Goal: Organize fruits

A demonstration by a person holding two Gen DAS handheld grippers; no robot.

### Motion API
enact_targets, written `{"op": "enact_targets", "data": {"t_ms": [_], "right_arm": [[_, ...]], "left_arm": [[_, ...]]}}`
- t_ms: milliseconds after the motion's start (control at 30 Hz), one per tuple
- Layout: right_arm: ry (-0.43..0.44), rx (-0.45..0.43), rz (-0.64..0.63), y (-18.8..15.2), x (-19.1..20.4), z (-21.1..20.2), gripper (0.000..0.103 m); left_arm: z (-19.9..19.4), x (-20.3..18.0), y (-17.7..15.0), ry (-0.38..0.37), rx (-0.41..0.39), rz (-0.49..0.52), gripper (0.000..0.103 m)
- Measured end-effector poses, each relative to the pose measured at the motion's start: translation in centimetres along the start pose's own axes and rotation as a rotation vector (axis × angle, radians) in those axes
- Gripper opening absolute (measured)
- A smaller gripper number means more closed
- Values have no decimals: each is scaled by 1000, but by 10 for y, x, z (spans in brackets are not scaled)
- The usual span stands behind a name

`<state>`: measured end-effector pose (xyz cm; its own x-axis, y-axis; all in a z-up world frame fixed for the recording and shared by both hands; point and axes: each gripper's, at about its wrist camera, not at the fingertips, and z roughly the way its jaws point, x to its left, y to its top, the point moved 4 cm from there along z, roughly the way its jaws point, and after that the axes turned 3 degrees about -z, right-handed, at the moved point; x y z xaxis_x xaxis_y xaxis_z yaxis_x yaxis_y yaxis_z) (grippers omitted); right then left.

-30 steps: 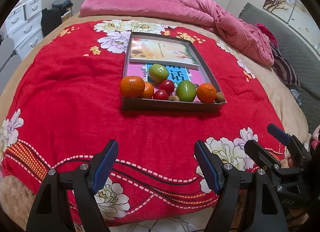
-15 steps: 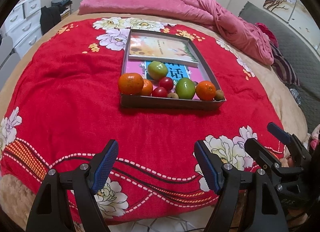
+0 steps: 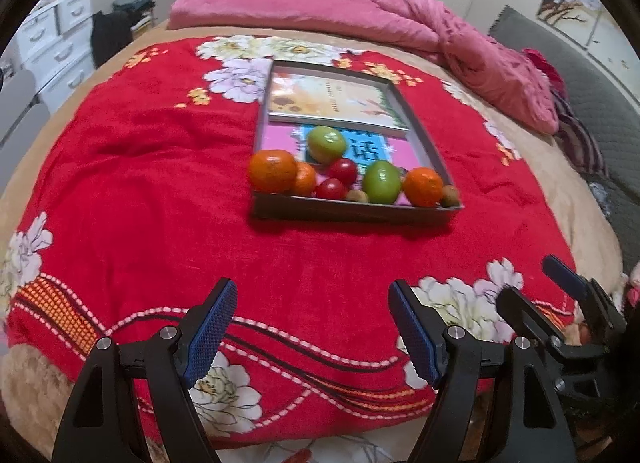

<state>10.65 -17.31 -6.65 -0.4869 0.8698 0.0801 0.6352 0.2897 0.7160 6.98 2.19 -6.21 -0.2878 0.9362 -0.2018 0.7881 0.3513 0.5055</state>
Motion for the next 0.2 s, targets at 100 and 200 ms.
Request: {"op": "enact_targets", "data": {"t_ms": [100, 200], "right_arm": [[-9, 4, 8, 0, -5, 4, 102], [-31, 8, 41, 1, -21, 12, 102]], "left_arm": [[4, 9, 4, -16, 2, -31, 79], [8, 27, 14, -8, -25, -72, 79]]}}
